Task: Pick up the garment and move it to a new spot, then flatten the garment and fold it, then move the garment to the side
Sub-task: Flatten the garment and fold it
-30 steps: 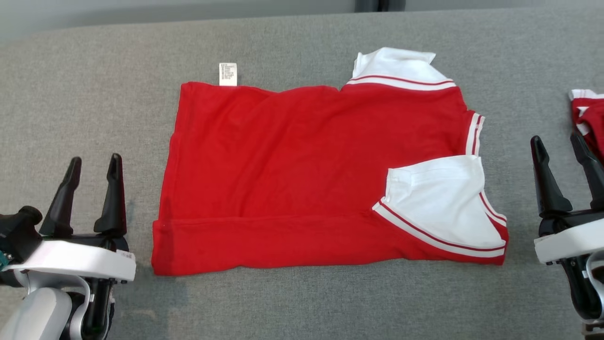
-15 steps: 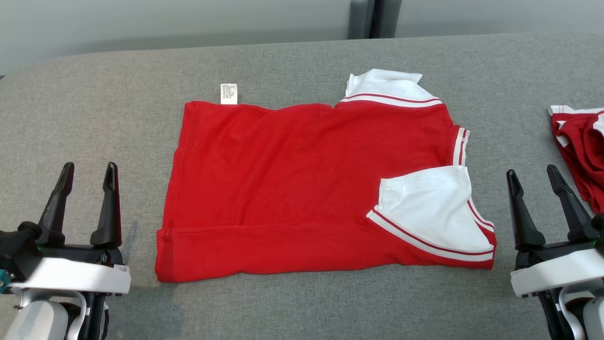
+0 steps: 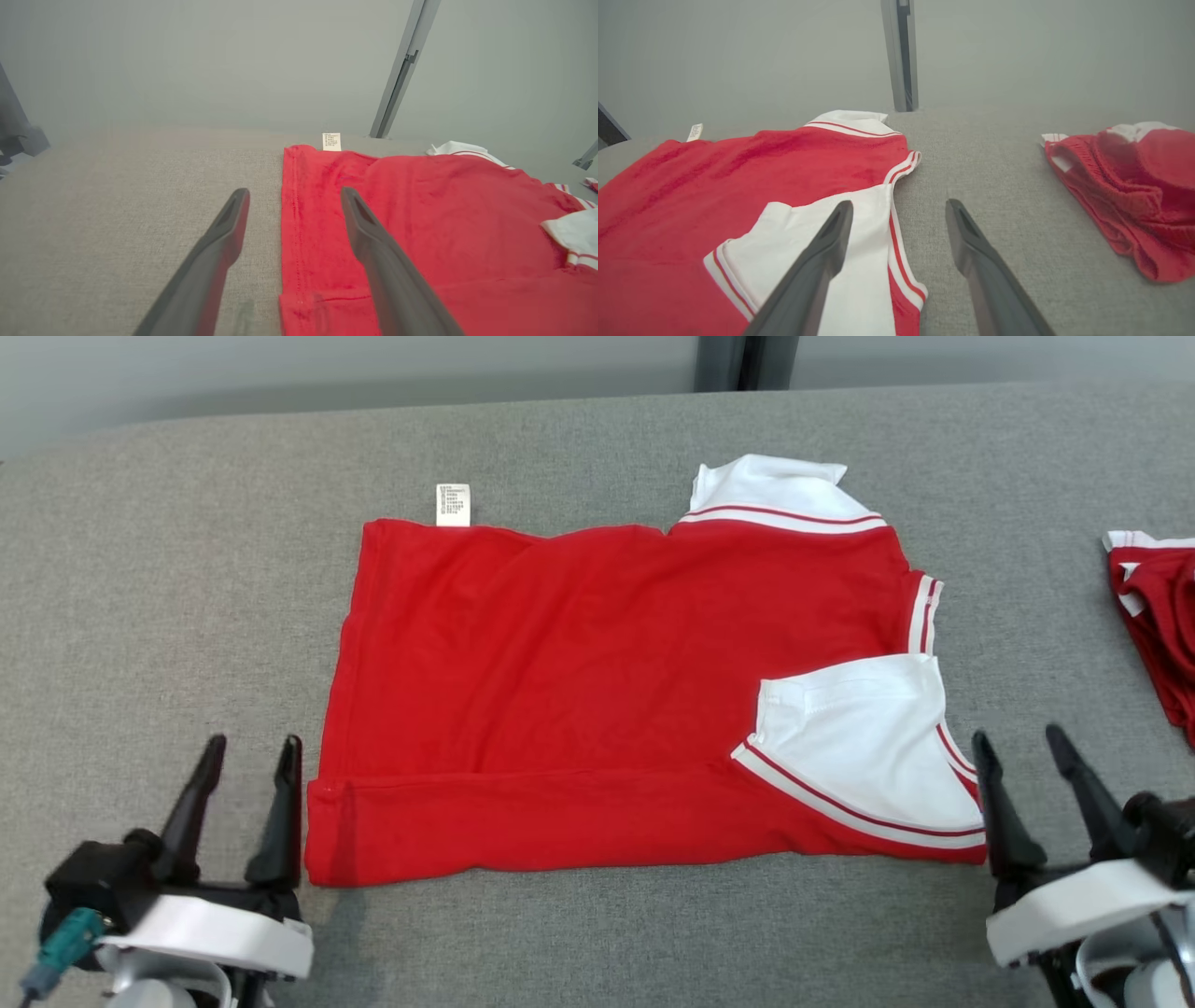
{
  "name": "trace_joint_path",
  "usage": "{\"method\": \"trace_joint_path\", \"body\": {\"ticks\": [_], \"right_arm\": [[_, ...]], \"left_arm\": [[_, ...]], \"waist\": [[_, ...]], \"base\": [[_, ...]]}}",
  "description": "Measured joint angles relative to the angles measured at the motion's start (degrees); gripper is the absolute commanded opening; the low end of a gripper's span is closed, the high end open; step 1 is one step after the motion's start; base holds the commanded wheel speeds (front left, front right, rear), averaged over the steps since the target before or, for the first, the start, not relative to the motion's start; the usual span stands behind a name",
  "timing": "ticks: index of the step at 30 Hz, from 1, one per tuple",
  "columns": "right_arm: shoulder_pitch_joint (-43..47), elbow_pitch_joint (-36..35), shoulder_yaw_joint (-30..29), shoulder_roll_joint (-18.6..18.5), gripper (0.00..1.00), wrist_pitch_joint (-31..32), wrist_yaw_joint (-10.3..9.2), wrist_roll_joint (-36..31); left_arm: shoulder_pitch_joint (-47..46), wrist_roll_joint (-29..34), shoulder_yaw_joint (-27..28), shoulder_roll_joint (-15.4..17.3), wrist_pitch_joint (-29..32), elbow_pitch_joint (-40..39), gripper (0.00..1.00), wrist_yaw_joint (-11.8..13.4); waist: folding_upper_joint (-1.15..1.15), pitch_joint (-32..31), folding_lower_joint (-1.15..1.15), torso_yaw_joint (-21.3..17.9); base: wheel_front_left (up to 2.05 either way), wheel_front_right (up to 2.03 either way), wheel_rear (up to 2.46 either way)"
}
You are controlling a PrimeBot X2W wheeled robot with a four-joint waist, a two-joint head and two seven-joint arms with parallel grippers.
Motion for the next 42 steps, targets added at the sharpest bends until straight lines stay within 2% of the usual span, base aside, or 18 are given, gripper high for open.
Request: {"method": "trace_joint_path", "body": {"ticks": [8,10,19,20,21,22,23,28,35,42], "right_arm": [[3.0,5.5,1.0,1.2,1.00,0.0,0.00,0.0],[2.9,7.4,0.8,1.5,1.00,0.0,0.00,0.0],[-0.5,12.3,2.7,1.7,1.00,1.0,0.00,2.1],[-0.7,12.6,2.9,1.7,0.52,1.0,0.00,2.3],[-1.0,13.0,3.1,1.7,0.32,1.1,0.00,2.7],[-1.3,13.3,3.4,1.7,0.15,1.3,0.00,3.1],[-1.5,13.5,3.7,1.7,0.00,1.5,0.00,3.3],[-1.1,12.4,4.3,1.7,0.00,2.1,0.01,5.4],[5.1,3.2,2.6,1.2,0.00,6.2,0.00,7.5],[14.2,-5.8,-0.8,2.8,0.00,11.2,0.02,7.0]], "left_arm": [[2.6,-0.2,-1.5,-3.7,0.0,6.6,1.00,-2.6],[2.6,-1.1,-2.1,-4.2,0.0,10.3,1.00,-3.5],[-1.9,-7.2,-6.3,-3.9,3.3,17.9,1.00,-4.7],[-2.4,-7.9,-6.8,-3.5,3.9,18.2,0.91,-4.8],[-2.7,-8.8,-7.4,-3.2,4.5,18.2,0.35,-4.9],[-2.9,-10.4,-8.4,-3.0,5.3,18.1,0.00,-4.8],[-3.2,-11.7,-9.3,-2.3,6.4,17.9,0.00,-4.7],[-3.0,-16.6,-11.5,-0.5,8.3,16.0,0.00,-4.9],[1.3,-20.0,-10.9,4.4,11.5,9.2,0.00,-4.9],[8.7,-21.2,-9.7,7.9,16.0,-1.5,0.00,-0.1]], "waist": [[0.00,2.3,0.00,0.4],[0.00,2.9,0.00,0.3],[0.00,3.7,0.00,0.2],[0.00,3.6,0.00,0.2],[0.00,3.6,0.00,0.1],[0.00,3.5,0.00,0.0],[0.00,3.5,0.00,0.0],[0.00,3.3,0.00,-0.1],[0.00,2.6,0.00,0.4],[0.00,1.5,0.00,0.3]], "base": [[0.00,0.00,0.00],[0.00,0.00,0.00],[0.00,0.00,0.00],[0.00,0.00,0.00],[0.00,0.00,0.00],[0.00,0.00,0.00],[0.00,0.00,0.00],[0.00,0.00,0.00],[0.00,0.00,0.00],[0.00,0.00,0.00]]}}
